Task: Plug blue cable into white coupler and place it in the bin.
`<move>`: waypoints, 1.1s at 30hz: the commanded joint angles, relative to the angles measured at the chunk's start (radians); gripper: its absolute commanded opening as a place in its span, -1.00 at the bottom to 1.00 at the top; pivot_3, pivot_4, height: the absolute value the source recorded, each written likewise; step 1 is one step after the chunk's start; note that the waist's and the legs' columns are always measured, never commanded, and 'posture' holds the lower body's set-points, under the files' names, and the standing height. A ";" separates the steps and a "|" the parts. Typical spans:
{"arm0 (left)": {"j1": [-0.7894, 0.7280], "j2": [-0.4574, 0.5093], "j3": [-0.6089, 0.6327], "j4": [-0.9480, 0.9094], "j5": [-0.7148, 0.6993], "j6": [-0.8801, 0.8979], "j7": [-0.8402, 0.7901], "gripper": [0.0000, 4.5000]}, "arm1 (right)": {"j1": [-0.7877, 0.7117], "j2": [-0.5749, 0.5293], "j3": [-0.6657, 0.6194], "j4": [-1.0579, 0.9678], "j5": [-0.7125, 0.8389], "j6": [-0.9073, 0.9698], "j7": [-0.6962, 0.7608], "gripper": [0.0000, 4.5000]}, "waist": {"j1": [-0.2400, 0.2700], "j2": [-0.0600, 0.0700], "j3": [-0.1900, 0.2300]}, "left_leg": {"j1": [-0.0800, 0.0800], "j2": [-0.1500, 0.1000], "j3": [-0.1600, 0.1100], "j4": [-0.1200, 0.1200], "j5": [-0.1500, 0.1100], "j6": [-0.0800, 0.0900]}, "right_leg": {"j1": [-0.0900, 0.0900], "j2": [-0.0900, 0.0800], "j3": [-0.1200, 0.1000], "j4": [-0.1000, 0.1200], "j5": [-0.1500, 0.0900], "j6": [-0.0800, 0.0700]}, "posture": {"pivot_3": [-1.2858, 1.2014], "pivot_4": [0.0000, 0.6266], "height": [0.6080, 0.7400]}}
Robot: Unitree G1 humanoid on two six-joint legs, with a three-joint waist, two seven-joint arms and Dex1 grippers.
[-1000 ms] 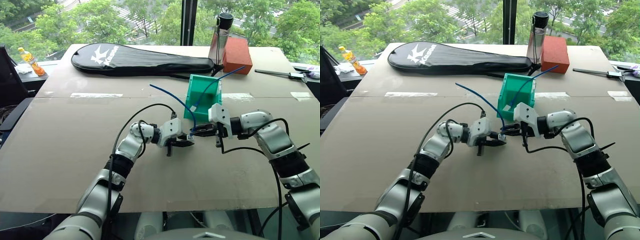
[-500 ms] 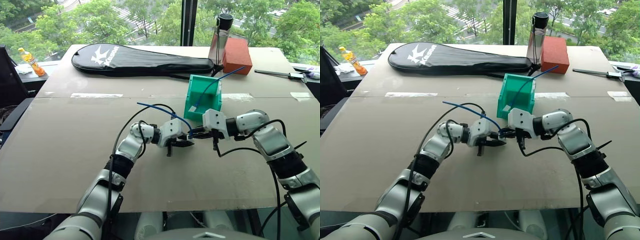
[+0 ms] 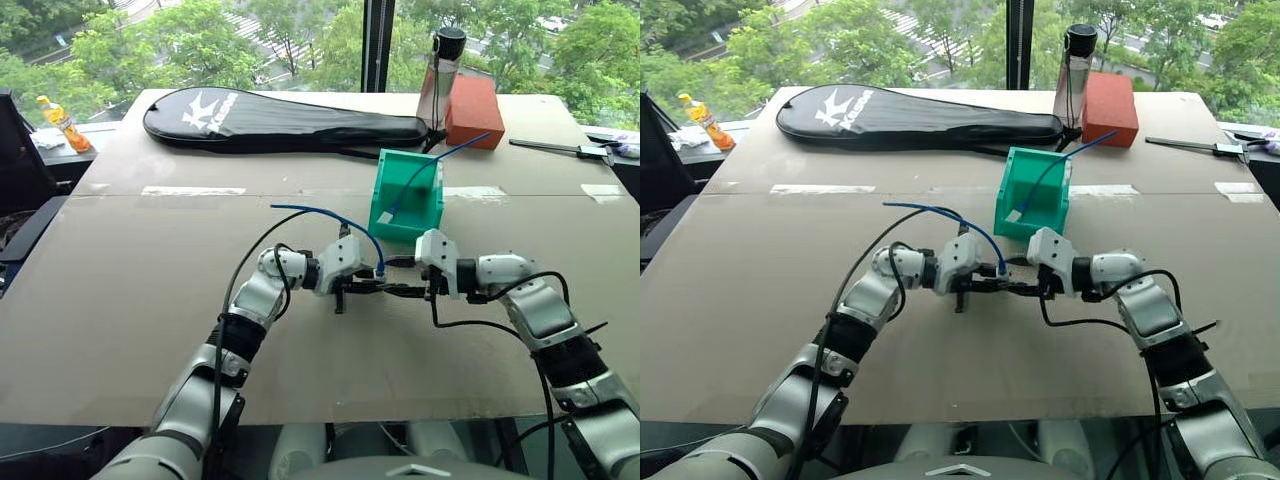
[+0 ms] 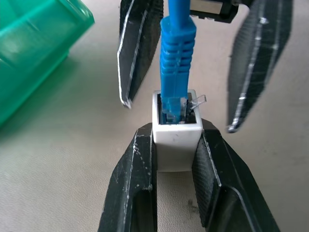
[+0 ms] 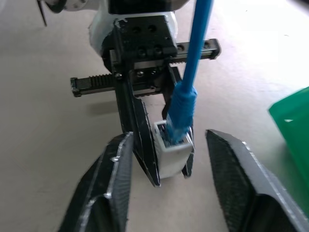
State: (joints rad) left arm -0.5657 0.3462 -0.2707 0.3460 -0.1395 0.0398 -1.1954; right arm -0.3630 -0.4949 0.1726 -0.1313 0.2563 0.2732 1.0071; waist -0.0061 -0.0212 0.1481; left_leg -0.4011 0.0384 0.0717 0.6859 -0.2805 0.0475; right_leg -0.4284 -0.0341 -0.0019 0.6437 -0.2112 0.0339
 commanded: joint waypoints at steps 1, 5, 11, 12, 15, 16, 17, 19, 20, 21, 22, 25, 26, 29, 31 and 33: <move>0.001 0.023 0.057 -0.161 -0.083 0.141 0.019 -0.82 | 0.062 -0.017 -0.174 -0.289 0.162 0.114 -0.101 0.80 | 0.002 0.000 0.000 | 0.000 0.000 0.000 0.000 0.000 0.000 | 0.000 0.000 0.000 0.000 0.000 0.000 | 0.03 -0.52 1.00; -0.026 0.067 0.115 -0.314 -0.171 0.439 0.084 -0.82 | 0.239 -0.051 -0.314 -0.560 0.199 0.186 -0.229 0.98 | 0.012 0.000 0.000 | 0.000 0.000 -0.001 -0.002 0.000 0.000 | 0.000 0.000 -0.001 -0.001 -0.001 0.000 | 0.03 -0.52 1.00; -0.207 0.086 0.144 -0.335 -0.256 0.786 0.171 -0.82 | 0.523 -0.032 -0.482 -0.796 0.257 0.280 -0.397 0.98 | 0.022 -0.001 0.001 | 0.000 -0.001 -0.002 0.000 0.000 0.000 | 0.001 0.001 -0.001 -0.001 -0.002 0.002 | 0.03 -0.52 1.00; -0.256 0.075 0.140 -0.298 -0.253 0.819 0.188 -0.82 | 0.571 -0.025 -0.498 -0.816 0.248 0.277 -0.414 0.98 | 0.022 -0.001 0.001 | 0.002 -0.001 -0.002 0.001 0.000 0.000 | 0.002 0.001 -0.001 -0.001 -0.003 0.004 | 0.03 -0.52 1.00; -0.435 0.002 0.142 -0.112 -0.229 0.883 0.264 -0.82 | 0.725 0.013 -0.547 -0.863 0.209 0.238 -0.457 0.98 | 0.027 -0.002 0.001 | 0.003 -0.002 -0.003 0.002 0.000 0.000 | 0.005 0.001 -0.001 -0.001 -0.005 0.003 | 0.03 -0.52 1.00; -0.483 -0.021 0.138 -0.055 -0.223 0.880 0.271 -0.82 | 0.757 0.029 -0.562 -0.875 0.207 0.228 -0.475 0.98 | 0.023 -0.002 0.001 | 0.004 -0.002 -0.003 0.002 0.000 0.000 | 0.005 0.001 0.000 -0.001 -0.005 0.002 | 0.03 -0.52 1.00; -0.533 -0.046 0.125 0.020 -0.206 0.865 0.280 -0.82 | 0.787 0.043 -0.575 -0.887 0.202 0.220 -0.490 0.98 | 0.021 -0.002 0.001 | 0.004 -0.003 -0.003 0.002 0.000 0.000 | 0.006 0.001 0.000 -0.002 -0.005 0.002 | 0.03 -0.52 1.00; -0.609 -0.091 0.117 0.151 -0.182 0.825 0.289 -0.82 | 0.832 0.058 -0.587 -0.906 0.187 0.207 -0.509 0.98 | 0.016 -0.002 0.001 | 0.004 -0.003 -0.002 0.002 0.000 0.001 | 0.006 0.002 0.000 -0.002 -0.005 0.002 | 0.03 -0.52 1.00; -0.646 -0.117 0.116 0.225 -0.171 0.801 0.287 -0.82 | 0.849 0.064 -0.590 -0.912 0.184 0.195 -0.521 0.98 | 0.017 -0.002 0.001 | 0.004 -0.004 -0.001 0.002 0.000 0.001 | 0.005 0.002 0.001 -0.002 -0.005 0.002 | 0.03 -0.52 1.00; -0.676 -0.137 0.109 0.292 -0.155 0.770 0.286 -0.82 | 0.864 0.069 -0.593 -0.915 0.186 0.181 -0.532 0.98 | 0.014 -0.002 0.001 | 0.004 -0.005 -0.002 0.001 0.000 0.001 | 0.005 0.002 0.001 -0.002 -0.005 0.002 | 0.03 -0.52 1.00; -0.709 -0.162 0.098 0.370 -0.131 0.722 0.290 -0.82 | 0.876 0.072 -0.595 -0.916 0.185 0.169 -0.545 0.98 | 0.014 -0.002 0.001 | 0.004 -0.005 -0.001 0.000 0.000 0.001 | 0.004 0.003 0.002 -0.002 -0.005 0.002 | 0.03 -0.52 1.00; -0.803 -0.235 0.071 0.611 -0.042 0.579 0.342 -0.60 | 0.919 0.079 -0.593 -0.916 0.165 0.129 -0.572 1.00 | 0.017 -0.002 0.002 | 0.003 -0.005 -0.002 -0.001 0.000 0.001 | 0.003 0.004 0.002 -0.002 -0.005 0.002 | 0.03 -0.52 1.00; -0.826 -0.251 0.084 0.666 -0.037 0.564 0.354 -0.36 | 0.929 0.081 -0.592 -0.916 0.165 0.119 -0.578 1.00 | 0.017 -0.003 0.002 | 0.003 -0.005 -0.002 -0.002 0.000 0.001 | 0.003 0.004 0.002 -0.002 -0.005 0.002 | 0.03 -0.52 1.00; -0.862 -0.272 0.094 0.746 -0.013 0.508 0.336 0.04 | 0.949 0.088 -0.584 -0.916 0.169 0.090 -0.596 1.00 | 0.019 -0.003 0.003 | 0.000 -0.005 -0.002 -0.002 0.000 0.001 | 0.001 0.003 0.003 -0.003 -0.004 0.000 | 0.03 -0.52 1.00; -0.874 -0.275 0.103 0.765 -0.007 0.506 0.312 0.32 | 0.955 0.084 -0.570 -0.916 0.166 0.081 -0.600 1.00 | 0.019 -0.004 0.003 | -0.001 -0.006 -0.001 -0.002 0.000 0.001 | 0.000 0.003 0.003 -0.003 -0.004 0.000 | 0.03 -0.52 1.00; -0.879 -0.268 0.114 0.768 -0.005 0.520 0.293 0.74 | 0.943 0.079 -0.561 -0.916 0.163 0.091 -0.603 1.00 | 0.019 -0.004 0.003 | -0.001 -0.006 -0.001 -0.001 0.000 0.001 | -0.001 0.003 0.003 -0.003 -0.005 0.000 | 0.03 -0.52 1.00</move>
State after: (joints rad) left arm -1.4091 0.0764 -0.1801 1.1234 -0.1463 0.5691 -0.8798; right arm 0.5858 -0.4089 -0.3905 -1.0074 0.4195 0.3816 0.4129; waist 0.0125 -0.0252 0.1513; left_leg -0.4025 0.0324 0.0706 0.6845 -0.2810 0.0482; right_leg -0.4291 -0.0316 0.0012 0.6408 -0.2159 0.0331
